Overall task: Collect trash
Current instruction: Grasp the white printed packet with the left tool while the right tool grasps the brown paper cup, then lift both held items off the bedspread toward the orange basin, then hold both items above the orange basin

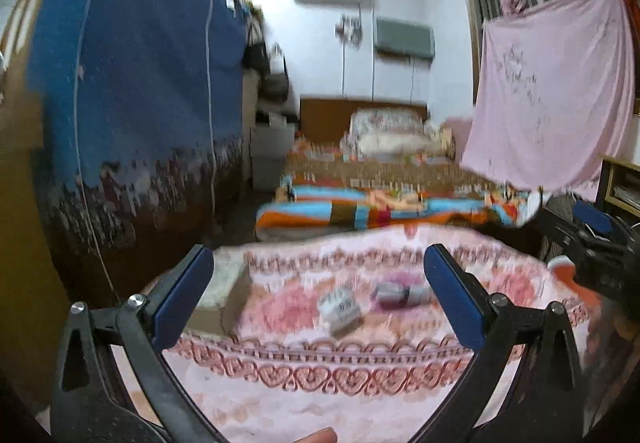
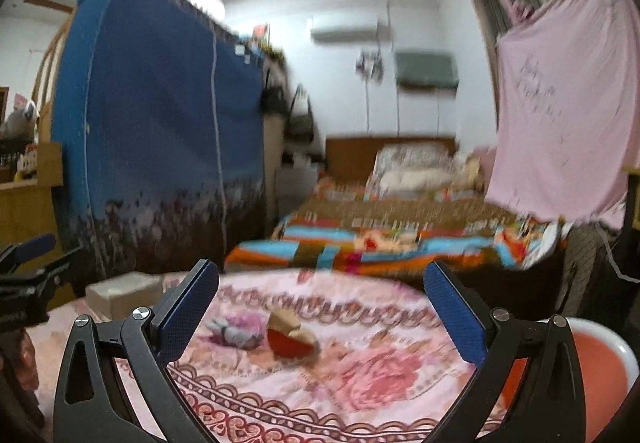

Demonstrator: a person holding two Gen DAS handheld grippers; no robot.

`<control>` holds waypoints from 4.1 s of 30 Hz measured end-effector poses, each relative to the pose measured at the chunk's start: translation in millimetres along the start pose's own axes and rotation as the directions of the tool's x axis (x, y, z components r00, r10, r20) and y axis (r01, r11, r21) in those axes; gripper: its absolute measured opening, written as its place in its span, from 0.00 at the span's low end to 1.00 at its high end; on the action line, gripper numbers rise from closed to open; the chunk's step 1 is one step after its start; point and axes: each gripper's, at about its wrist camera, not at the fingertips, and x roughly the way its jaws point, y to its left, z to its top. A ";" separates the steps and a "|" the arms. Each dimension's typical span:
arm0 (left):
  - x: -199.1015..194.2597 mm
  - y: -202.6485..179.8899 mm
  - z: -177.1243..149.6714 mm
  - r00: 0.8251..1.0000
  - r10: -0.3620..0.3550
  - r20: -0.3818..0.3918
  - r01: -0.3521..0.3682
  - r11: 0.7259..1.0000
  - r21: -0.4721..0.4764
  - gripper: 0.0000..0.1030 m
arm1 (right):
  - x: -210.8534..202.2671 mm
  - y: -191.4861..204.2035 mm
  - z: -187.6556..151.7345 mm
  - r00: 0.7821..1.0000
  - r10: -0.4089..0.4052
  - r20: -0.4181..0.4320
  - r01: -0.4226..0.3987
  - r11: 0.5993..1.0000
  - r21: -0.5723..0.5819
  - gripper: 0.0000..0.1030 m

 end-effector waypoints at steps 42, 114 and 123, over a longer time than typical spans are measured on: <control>105.9 -10.0 -31.8 0.889 -0.096 -0.449 0.066 0.994 -0.082 0.20 | 128.4 3.6 -55.3 0.813 0.152 -0.562 -0.121 0.988 0.091 0.43; -8.9 -229.6 16.6 0.821 -0.564 -0.086 0.561 0.771 0.303 0.20 | -103.2 -175.9 -19.7 0.894 -0.446 0.046 0.424 0.874 0.239 0.45; 10.2 -264.5 6.6 0.764 -0.604 -0.227 0.645 0.723 0.248 0.20 | -106.2 -198.0 -32.6 0.874 -0.484 -0.039 0.470 0.823 0.319 0.45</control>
